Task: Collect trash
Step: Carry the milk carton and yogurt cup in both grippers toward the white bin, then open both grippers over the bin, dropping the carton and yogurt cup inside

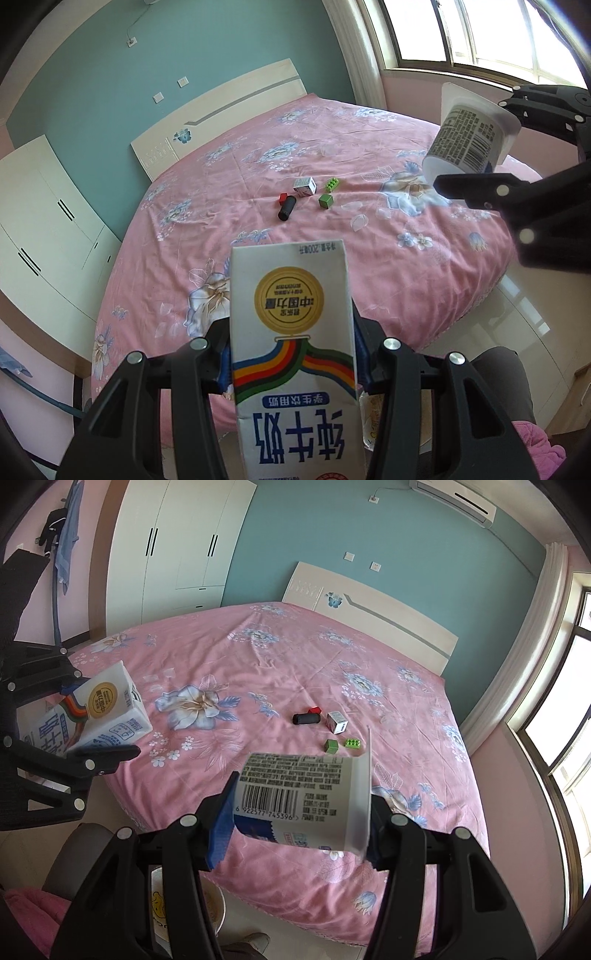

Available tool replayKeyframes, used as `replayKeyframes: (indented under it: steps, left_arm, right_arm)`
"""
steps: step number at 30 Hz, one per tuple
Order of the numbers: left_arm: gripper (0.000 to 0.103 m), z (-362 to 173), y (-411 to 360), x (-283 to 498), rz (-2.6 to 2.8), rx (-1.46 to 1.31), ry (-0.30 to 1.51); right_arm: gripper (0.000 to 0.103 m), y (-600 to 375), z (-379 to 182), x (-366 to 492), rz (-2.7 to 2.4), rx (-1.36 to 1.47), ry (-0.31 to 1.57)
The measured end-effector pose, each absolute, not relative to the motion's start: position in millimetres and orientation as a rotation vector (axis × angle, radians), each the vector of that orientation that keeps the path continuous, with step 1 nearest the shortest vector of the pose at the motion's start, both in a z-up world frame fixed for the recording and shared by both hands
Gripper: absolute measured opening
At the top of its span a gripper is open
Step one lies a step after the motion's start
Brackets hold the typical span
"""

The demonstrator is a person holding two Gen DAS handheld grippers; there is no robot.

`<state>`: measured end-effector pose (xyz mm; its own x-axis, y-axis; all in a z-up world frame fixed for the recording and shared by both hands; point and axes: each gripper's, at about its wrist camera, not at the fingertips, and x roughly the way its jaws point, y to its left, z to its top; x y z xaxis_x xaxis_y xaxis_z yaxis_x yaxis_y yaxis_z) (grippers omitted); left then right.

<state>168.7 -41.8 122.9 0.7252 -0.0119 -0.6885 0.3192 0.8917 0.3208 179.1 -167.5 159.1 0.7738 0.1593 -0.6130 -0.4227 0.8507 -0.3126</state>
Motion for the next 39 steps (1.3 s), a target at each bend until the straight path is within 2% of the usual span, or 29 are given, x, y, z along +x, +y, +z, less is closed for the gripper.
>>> replayKeyframes:
  steps: [29, 39]
  left_arm:
    - [0.051, -95, -44, 180, -0.3, 0.371, 1.165]
    - [0.051, -164, -37, 174, -0.341, 0.274, 1.313]
  right_arm:
    - [0.057, -149, -87, 160, 0.524, -0.471, 1.022]
    - [0.057, -146, -166, 145, 0.582, -0.376, 1.18]
